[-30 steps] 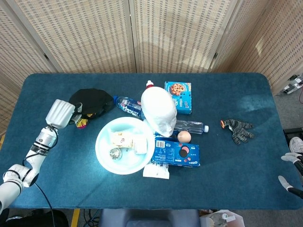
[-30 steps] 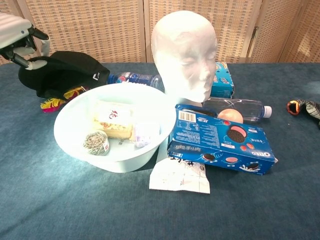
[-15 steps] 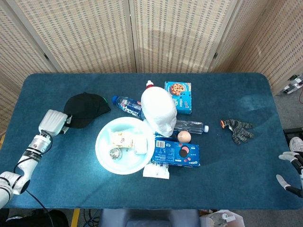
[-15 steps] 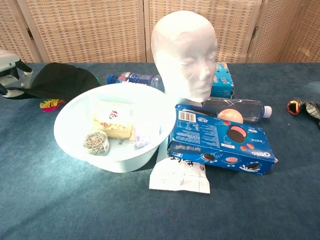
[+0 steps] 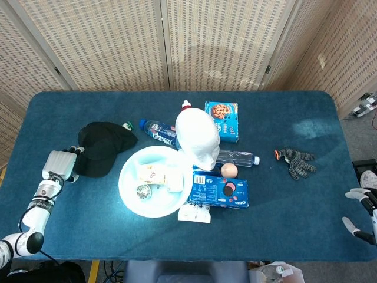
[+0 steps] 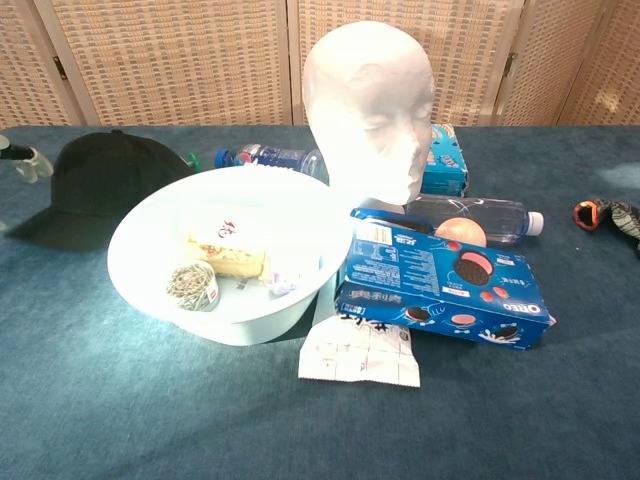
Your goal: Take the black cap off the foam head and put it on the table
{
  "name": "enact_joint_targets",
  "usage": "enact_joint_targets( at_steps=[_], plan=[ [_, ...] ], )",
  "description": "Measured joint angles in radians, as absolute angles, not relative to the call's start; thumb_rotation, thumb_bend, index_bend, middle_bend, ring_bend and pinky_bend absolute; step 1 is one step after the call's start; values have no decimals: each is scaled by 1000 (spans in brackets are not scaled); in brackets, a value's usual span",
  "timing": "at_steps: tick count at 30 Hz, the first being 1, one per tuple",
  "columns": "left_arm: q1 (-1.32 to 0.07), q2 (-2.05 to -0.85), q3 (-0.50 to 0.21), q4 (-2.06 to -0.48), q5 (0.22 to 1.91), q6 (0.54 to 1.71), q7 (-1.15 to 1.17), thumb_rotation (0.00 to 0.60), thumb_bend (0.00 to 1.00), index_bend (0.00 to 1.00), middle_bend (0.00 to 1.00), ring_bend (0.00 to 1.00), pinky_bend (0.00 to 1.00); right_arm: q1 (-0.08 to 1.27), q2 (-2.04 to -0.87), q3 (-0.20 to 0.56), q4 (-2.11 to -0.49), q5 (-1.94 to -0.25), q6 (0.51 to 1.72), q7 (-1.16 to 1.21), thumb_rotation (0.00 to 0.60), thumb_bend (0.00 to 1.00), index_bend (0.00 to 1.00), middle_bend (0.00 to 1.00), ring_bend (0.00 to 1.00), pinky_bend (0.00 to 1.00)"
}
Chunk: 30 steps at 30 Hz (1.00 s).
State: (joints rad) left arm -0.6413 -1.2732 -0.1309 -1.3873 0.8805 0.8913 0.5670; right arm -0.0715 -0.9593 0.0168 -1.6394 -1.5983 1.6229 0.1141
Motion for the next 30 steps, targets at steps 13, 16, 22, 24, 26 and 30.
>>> enact_joint_targets(
  at_steps=[13, 16, 22, 24, 26, 30],
  plan=[
    [-580, -1187, -170, -1604, 880, 1088, 478, 600, 145, 0, 0, 97, 320, -55, -948, 18, -1631, -1597, 1599, 119, 600, 240, 345, 315, 223, 303],
    [-528, -1169, -176, -1659, 941, 1172, 391, 600, 145, 0, 0, 100, 320, -44, -941, 17, -1630, -1602, 1582, 131, 600, 239, 345, 315, 223, 303],
    [-421, -1128, -156, -1760, 1051, 1312, 321, 600, 145, 0, 0, 100, 320, -12, -927, 13, -1630, -1630, 1550, 130, 600, 240, 345, 315, 223, 303],
    [-390, -1120, -140, -1779, 1089, 1351, 309, 600, 145, 0, 0, 100, 320, -4, -927, 12, -1630, -1642, 1546, 129, 600, 239, 345, 315, 223, 303],
    [-365, -1114, -124, -1793, 1121, 1382, 301, 600, 145, 0, 0, 100, 320, 0, -928, 12, -1627, -1651, 1547, 130, 600, 239, 345, 315, 223, 303],
    [-305, -1107, -91, -1813, 1191, 1453, 281, 600, 145, 0, 0, 100, 319, 9, -938, 12, -1610, -1666, 1554, 142, 600, 239, 345, 315, 223, 303]
  ],
)
